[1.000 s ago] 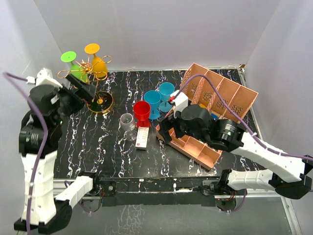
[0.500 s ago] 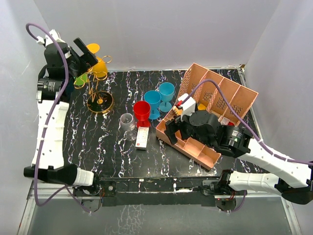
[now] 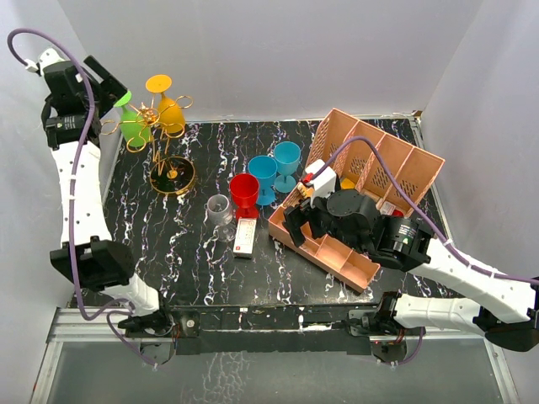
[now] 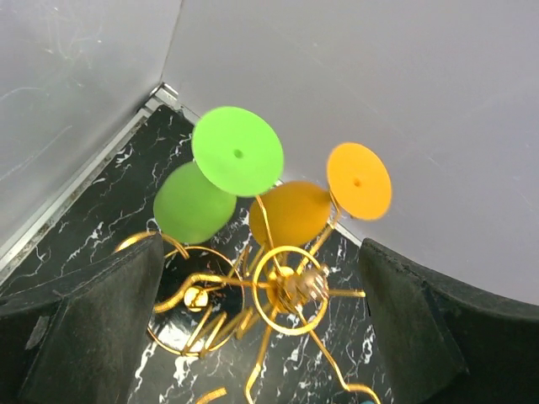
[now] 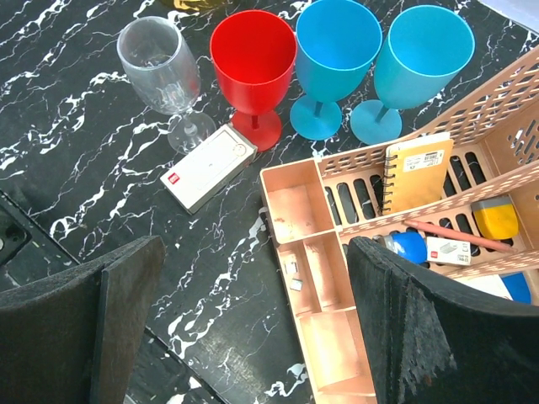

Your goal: Take the wine glass off the wine glass rack

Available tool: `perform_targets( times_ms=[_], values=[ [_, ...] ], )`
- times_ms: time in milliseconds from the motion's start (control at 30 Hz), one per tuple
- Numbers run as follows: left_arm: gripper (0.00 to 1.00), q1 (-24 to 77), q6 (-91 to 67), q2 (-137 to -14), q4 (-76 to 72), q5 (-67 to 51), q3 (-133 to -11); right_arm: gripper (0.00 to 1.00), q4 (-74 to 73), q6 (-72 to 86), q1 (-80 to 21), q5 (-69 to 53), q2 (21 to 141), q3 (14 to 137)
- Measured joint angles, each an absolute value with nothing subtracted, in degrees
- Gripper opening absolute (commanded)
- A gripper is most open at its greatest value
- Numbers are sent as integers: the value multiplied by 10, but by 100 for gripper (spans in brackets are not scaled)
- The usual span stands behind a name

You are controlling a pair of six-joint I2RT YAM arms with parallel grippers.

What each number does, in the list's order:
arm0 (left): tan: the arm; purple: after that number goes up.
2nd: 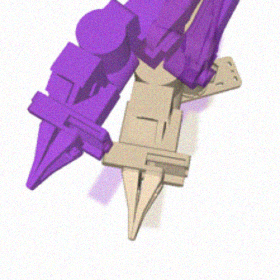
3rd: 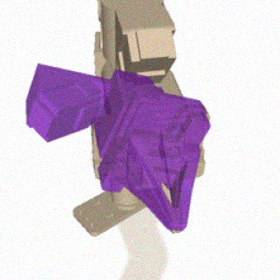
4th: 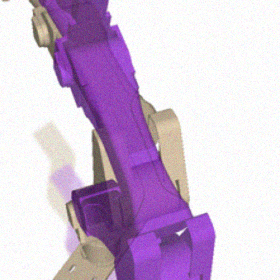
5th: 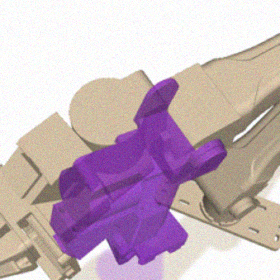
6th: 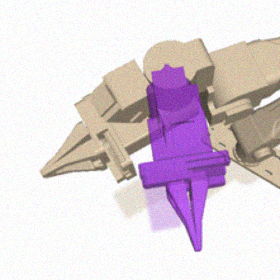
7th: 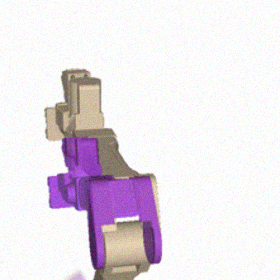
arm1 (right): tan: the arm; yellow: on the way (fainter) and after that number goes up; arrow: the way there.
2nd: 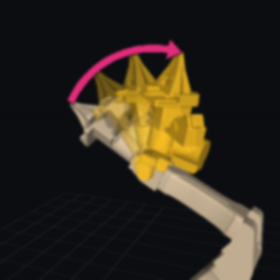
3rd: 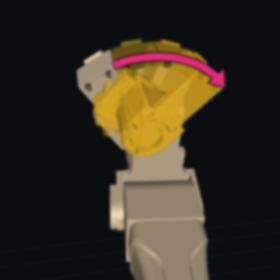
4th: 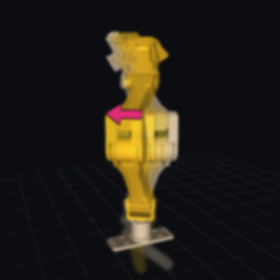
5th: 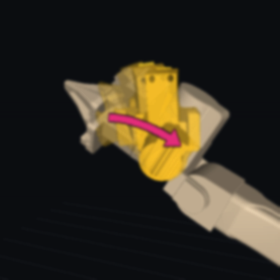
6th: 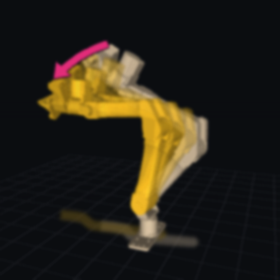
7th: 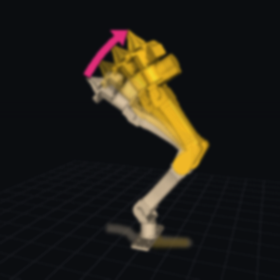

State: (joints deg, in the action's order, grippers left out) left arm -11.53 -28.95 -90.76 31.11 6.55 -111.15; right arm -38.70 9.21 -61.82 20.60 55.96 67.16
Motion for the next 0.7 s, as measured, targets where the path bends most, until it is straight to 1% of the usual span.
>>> perform_targets(
  times_ms=[67, 267, 567, 700],
  values=[
    [96, -135, -293, -927, 301, 50, -1116, 99, -387, 90, -618, 210, 560, 672],
    [85, -173, -296, -995, 288, 12, -1153, 99, -376, 85, -618, 215, 560, 672],
    [73, -188, -281, -1053, 281, -24, -1167, 99, -370, 76, -618, 223, 576, 672],
    [71, -190, -271, -1067, 278, -39, -1178, 99, -370, 75, -618, 226, 579, 672]
  ],
)
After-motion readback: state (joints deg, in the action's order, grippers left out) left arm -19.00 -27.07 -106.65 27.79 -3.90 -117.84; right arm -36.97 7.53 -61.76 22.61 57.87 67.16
